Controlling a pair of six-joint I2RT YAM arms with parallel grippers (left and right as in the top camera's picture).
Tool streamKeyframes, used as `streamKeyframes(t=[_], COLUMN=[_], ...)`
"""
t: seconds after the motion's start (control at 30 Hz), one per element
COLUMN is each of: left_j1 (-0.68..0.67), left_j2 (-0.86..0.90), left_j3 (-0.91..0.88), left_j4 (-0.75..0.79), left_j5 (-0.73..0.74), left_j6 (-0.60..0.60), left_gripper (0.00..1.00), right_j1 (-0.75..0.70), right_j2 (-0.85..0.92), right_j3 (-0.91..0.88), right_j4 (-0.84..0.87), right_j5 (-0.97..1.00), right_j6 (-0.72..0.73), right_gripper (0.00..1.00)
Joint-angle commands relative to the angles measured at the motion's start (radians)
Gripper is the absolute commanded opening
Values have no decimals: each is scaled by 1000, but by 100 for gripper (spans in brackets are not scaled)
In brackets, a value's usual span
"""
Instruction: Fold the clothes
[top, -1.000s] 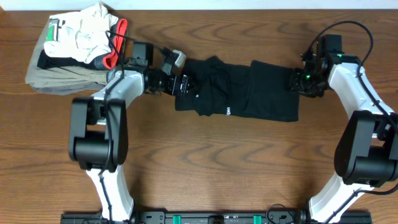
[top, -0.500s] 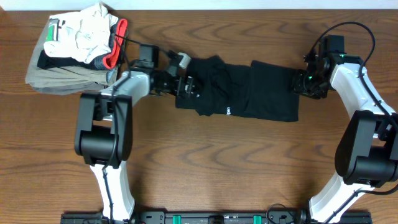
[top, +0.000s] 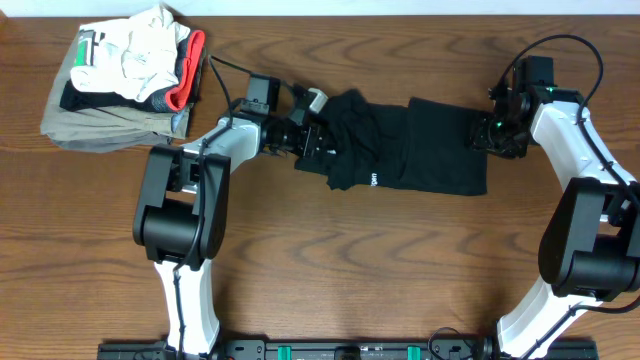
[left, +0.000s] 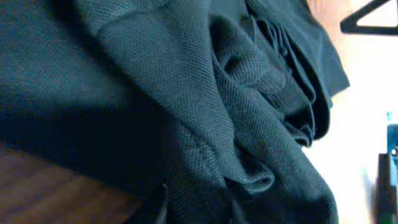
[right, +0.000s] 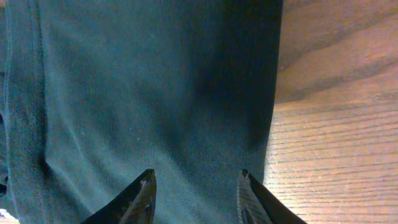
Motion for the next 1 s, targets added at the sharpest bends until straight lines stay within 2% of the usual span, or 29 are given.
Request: streamKeyframes(t=[0.0, 0.13, 0.27, 0.47, 0.77, 0.97], left_j1=[24, 45, 62, 80, 83, 80], left_j2=[11, -14, -57, -127, -165, -170], left_j3=[5, 5, 5, 4, 4, 4], left_j4=[38, 51, 29, -14, -56, -56], left_j5=[14, 18, 17, 13, -32, -32], left_j6=[-95, -138, -139, -137, -119, -119], left_gripper=[19, 9, 6, 6, 6, 6], right_j1=[-1, 0, 3, 10, 51, 99], right_j2=[6, 34, 86, 130, 148, 223], right_j3=[8, 8, 8, 8, 8, 8], right_j4=[22, 67, 98, 172, 201, 204], right_j5=[20, 17, 2, -91, -117, -117], right_j6=[-8, -7, -6, 6, 13, 40], right_gripper=[33, 17, 1, 1, 1, 1])
